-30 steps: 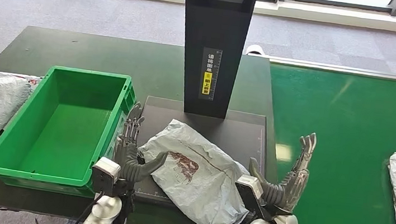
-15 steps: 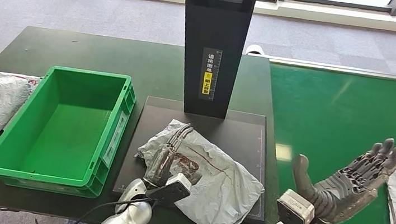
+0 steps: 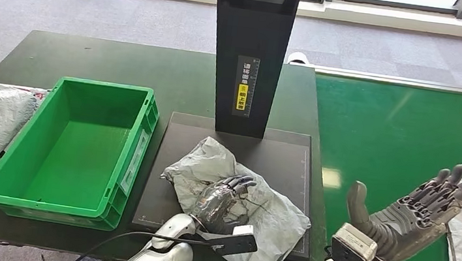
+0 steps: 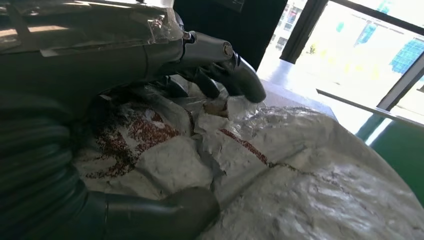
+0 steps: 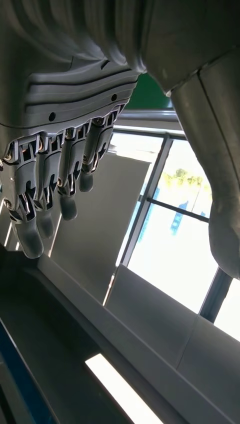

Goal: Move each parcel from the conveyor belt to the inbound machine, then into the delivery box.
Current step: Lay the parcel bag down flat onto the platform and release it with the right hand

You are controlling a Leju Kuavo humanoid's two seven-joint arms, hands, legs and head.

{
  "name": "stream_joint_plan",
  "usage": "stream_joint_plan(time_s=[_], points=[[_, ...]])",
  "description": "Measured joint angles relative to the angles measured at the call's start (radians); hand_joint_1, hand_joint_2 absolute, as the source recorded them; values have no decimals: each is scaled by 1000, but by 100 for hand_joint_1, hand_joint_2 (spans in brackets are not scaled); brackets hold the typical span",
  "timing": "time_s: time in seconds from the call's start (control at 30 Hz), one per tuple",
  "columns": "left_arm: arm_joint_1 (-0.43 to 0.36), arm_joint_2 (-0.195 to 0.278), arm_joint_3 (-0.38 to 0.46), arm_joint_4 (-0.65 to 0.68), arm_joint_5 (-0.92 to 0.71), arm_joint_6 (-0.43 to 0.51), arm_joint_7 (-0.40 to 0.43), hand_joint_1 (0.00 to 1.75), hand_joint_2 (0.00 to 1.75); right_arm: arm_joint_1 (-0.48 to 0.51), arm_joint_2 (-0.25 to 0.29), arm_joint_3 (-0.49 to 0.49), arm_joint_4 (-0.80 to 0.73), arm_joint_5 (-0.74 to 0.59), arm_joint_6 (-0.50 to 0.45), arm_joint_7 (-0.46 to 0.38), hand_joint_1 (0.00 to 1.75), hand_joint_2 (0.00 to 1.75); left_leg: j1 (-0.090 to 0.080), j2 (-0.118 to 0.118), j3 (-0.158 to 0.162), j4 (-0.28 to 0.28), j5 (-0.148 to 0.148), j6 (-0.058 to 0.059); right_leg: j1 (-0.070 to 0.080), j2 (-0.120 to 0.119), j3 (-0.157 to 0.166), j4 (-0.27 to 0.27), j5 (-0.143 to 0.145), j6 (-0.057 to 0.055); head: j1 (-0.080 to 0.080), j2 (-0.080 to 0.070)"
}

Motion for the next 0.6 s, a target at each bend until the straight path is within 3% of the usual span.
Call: stream_joint_plan(time_s=[0.6], points=[[-41, -12, -65, 67, -80, -91, 73, 175, 175, -4, 0, 0, 35, -19, 1, 1, 0, 175, 0, -1, 1, 0, 0, 0, 0, -1, 2, 0, 0, 0, 0, 0]])
